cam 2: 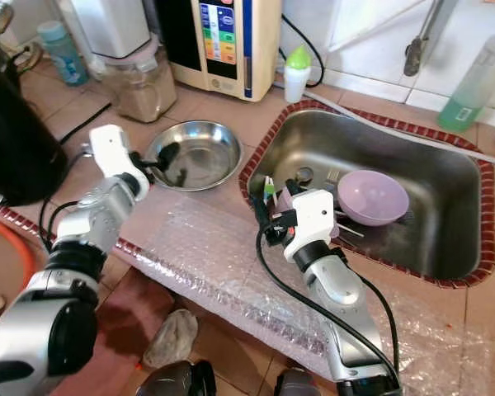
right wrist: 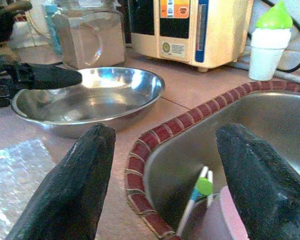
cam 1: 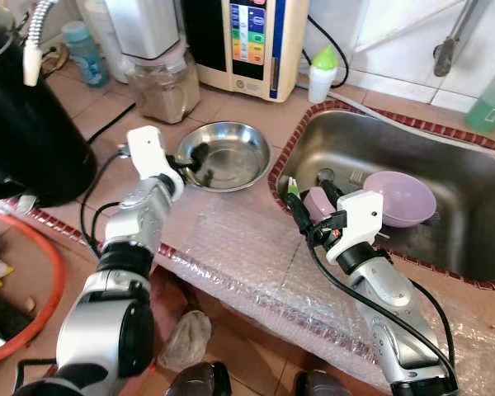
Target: Kitchen organization
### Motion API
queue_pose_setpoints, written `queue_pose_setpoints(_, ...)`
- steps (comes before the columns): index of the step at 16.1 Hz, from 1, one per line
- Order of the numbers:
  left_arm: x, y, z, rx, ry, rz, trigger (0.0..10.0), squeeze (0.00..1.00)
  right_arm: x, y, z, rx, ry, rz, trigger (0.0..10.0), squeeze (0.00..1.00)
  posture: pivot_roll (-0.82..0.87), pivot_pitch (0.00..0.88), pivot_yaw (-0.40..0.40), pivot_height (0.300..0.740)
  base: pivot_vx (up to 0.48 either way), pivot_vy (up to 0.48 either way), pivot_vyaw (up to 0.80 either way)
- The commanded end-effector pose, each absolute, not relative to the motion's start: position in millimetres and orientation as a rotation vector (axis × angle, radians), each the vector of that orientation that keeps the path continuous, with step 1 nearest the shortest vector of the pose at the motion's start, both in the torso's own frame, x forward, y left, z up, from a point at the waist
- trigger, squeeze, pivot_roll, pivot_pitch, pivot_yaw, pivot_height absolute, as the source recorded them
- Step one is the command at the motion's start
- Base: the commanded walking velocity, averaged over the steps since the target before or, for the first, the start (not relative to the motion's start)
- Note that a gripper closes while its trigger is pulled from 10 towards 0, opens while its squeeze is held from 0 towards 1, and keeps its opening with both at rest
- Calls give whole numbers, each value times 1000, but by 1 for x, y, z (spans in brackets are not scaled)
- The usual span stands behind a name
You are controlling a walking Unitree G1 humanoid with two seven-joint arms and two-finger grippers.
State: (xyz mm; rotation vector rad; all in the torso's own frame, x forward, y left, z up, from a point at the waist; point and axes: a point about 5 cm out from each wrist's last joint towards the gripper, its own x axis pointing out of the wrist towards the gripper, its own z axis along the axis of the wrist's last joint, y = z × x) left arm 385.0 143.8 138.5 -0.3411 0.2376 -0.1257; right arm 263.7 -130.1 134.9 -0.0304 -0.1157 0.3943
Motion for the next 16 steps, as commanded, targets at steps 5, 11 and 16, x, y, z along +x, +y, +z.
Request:
queue_pose_setpoints(5, 390, 136, 136, -458, 306, -163, 0, 0, 261, -129, 145, -74, -133, 400, 10000, 0, -199, 80, 125, 740, 0, 0, 0)
queue_pose_setpoints(11, 385, 141, 123, -473, 360, -212, 0, 0, 266, -129, 149, -104, -135, 429, 10000, 0, -192, 65, 112, 740, 0, 0, 0)
queue_pose_setpoints(16, 379, 143, 114, -346, 394, -315, 0, 0, 268, -128, 145, -133, -107, 466, 10000, 0, -186, 64, 109, 740, 0, 0, 0)
